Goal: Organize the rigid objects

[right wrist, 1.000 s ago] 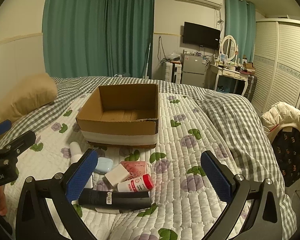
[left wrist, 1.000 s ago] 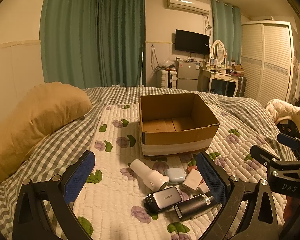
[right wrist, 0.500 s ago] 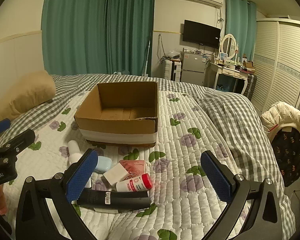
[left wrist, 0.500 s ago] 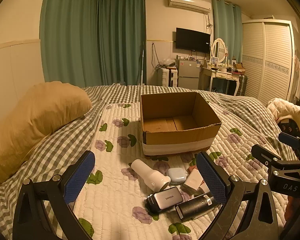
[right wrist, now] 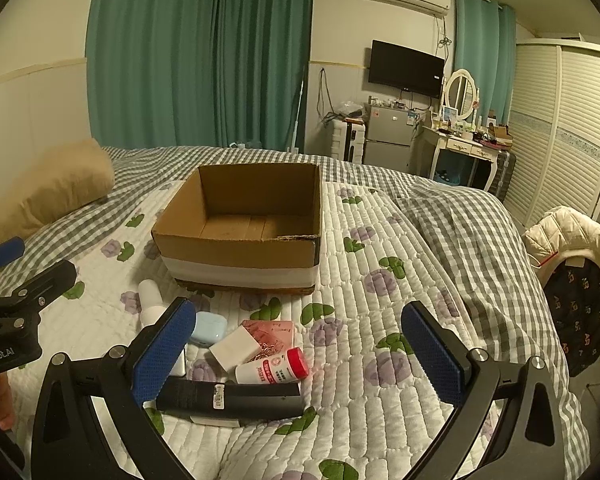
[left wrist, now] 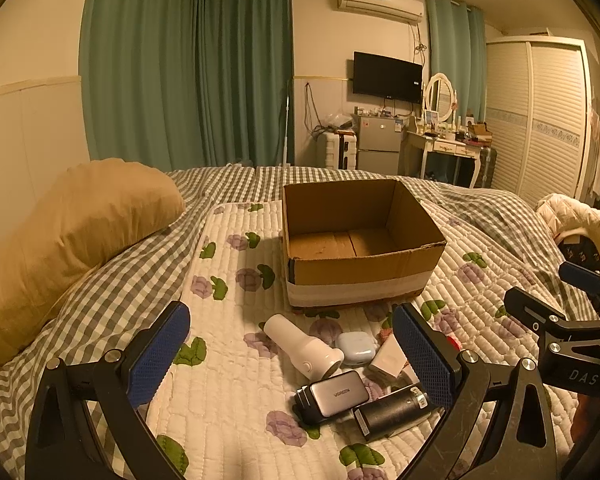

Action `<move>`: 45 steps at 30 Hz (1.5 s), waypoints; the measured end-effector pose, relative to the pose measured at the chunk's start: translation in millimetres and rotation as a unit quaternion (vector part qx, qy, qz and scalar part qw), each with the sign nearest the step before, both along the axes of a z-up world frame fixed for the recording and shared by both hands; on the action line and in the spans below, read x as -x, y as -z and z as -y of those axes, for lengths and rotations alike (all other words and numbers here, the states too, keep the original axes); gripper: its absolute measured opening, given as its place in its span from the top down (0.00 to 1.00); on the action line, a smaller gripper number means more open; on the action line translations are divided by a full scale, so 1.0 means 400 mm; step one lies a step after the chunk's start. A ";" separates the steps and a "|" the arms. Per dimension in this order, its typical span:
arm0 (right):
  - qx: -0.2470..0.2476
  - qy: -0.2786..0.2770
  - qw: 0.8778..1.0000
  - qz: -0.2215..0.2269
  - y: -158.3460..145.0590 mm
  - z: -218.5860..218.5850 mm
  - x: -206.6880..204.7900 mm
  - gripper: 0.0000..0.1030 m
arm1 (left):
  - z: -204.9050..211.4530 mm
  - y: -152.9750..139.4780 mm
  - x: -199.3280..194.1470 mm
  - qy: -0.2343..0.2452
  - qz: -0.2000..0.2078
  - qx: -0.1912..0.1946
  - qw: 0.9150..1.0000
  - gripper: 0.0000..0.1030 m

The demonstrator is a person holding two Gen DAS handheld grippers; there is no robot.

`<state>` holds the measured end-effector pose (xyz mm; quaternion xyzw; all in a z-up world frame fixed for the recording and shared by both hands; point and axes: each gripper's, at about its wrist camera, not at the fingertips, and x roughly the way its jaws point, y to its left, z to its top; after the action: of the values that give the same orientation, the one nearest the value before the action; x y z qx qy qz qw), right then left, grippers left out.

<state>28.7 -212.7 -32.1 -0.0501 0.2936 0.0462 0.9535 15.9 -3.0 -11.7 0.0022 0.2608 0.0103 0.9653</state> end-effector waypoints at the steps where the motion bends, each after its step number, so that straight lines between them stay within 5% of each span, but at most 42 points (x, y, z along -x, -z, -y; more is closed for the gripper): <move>1: 0.000 0.000 1.000 0.001 0.000 0.000 0.000 0.00 | 0.001 0.000 0.000 0.001 0.000 0.000 1.000 0.00; 23: 0.020 -0.015 0.999 -0.024 -0.045 -0.009 -0.047 0.00 | 0.022 -0.023 -0.044 -0.010 -0.035 -0.020 0.999 0.00; 35: 0.056 -0.031 0.982 -0.176 0.167 -0.033 -0.208 0.00 | 0.004 0.163 -0.183 -0.031 -0.159 -0.027 0.986 0.00; 45: 0.051 -0.056 0.977 -0.202 0.228 -0.044 -0.277 0.00 | 0.030 0.292 -0.308 -0.055 -0.247 -0.015 0.967 0.07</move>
<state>139.6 -195.0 -123.3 -0.1046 0.4784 0.0940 0.8668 139.0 -15.1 -128.5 0.0046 0.4904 0.0660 0.8690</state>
